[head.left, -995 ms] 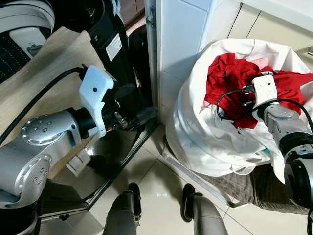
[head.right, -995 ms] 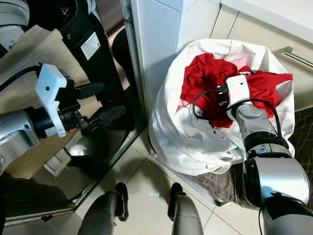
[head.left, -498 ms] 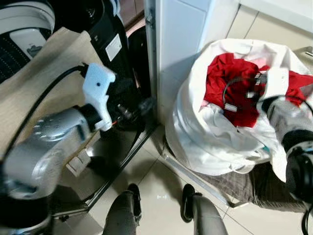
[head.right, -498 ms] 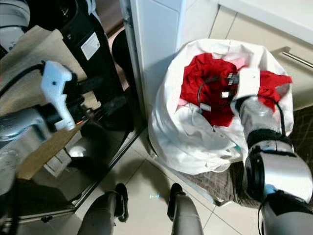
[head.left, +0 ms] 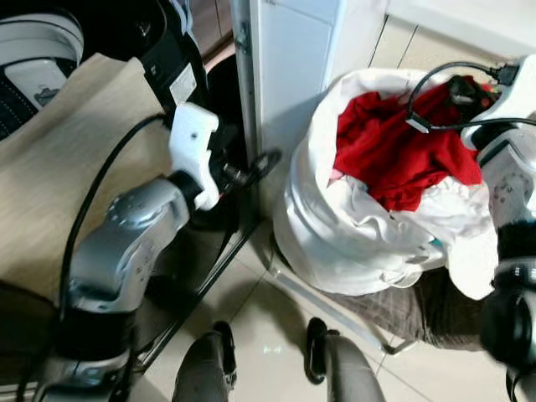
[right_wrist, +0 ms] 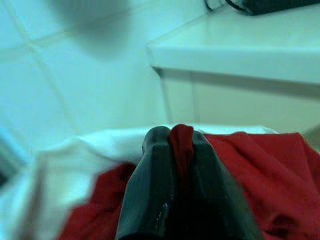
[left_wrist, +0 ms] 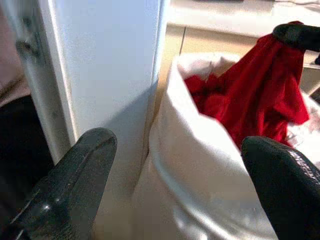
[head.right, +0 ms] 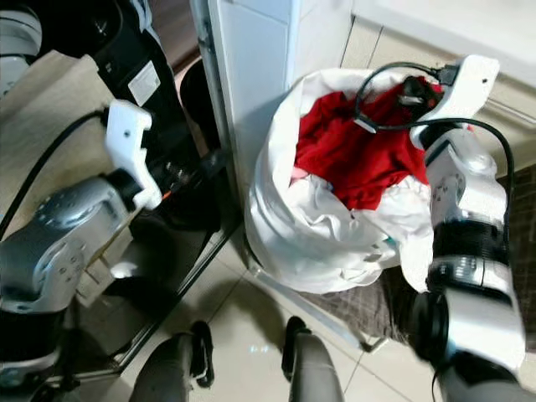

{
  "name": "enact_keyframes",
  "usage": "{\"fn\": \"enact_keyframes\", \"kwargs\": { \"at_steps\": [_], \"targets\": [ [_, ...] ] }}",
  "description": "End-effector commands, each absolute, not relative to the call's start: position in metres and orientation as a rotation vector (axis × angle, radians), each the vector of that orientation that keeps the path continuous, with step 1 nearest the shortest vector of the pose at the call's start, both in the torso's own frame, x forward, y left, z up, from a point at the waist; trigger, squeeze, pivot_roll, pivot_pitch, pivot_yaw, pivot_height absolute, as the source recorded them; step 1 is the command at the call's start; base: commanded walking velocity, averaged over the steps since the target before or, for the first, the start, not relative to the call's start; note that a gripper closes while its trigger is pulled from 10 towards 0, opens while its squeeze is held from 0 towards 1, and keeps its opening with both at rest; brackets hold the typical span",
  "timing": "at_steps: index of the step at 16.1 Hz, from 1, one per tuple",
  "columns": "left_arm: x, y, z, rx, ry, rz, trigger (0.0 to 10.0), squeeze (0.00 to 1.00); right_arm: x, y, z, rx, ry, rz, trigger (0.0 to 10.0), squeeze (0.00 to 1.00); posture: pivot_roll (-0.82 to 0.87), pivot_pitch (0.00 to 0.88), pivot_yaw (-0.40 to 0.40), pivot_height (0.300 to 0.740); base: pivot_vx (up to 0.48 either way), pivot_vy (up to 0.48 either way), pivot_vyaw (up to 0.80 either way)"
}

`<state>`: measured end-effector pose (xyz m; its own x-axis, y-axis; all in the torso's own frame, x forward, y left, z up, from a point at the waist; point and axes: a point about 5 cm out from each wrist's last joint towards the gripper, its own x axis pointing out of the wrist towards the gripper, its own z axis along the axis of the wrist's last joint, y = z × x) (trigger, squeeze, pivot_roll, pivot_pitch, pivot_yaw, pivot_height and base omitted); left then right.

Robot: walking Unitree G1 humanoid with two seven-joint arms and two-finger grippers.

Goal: Clothes washing

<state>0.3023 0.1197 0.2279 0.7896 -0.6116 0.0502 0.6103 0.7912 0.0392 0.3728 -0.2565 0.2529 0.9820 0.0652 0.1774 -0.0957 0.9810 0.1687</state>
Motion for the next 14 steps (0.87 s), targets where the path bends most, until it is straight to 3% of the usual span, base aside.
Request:
{"fn": "enact_keyframes", "kwargs": {
  "at_steps": [1,3,4,6,11,14],
  "targets": [
    [0.302,0.117,0.228,0.033,-0.066,-0.669,10.0,0.0,0.365,-0.254,0.273,0.229,-0.232,0.112,0.0,0.0,-0.14,0.176,0.016,0.74,0.0,0.0,0.0],
    [0.303,0.111,0.234,-0.013,-0.1,-0.692,10.0,0.0,0.353,-0.243,0.3,0.323,-0.292,0.189,0.0,0.0,-0.14,0.18,0.016,0.74,0.0,0.0,0.0],
    [0.305,0.105,0.244,-0.114,-0.152,-0.695,10.0,1.0,0.34,-0.224,0.322,0.383,-0.301,0.331,0.0,0.0,-0.16,0.178,0.015,0.74,0.0,0.0,0.0],
    [0.309,0.097,0.255,-0.184,-0.208,-0.715,10.0,1.0,0.32,-0.204,0.339,0.436,-0.313,0.481,0.0,0.0,-0.16,0.173,0.007,0.74,0.0,0.0,0.0],
    [0.306,0.062,0.274,-0.3,-0.278,-0.889,10.0,1.0,0.298,-0.184,0.351,0.593,-0.27,0.66,0.0,0.0,-0.16,0.174,-0.004,0.74,0.0,0.0,0.0],
    [0.308,0.053,0.277,-0.275,-0.298,-0.886,10.0,1.0,0.289,-0.17,0.35,0.708,-0.244,0.766,0.0,0.0,-0.16,0.176,-0.004,0.74,0.0,0.0,0.0]
  ]
}}
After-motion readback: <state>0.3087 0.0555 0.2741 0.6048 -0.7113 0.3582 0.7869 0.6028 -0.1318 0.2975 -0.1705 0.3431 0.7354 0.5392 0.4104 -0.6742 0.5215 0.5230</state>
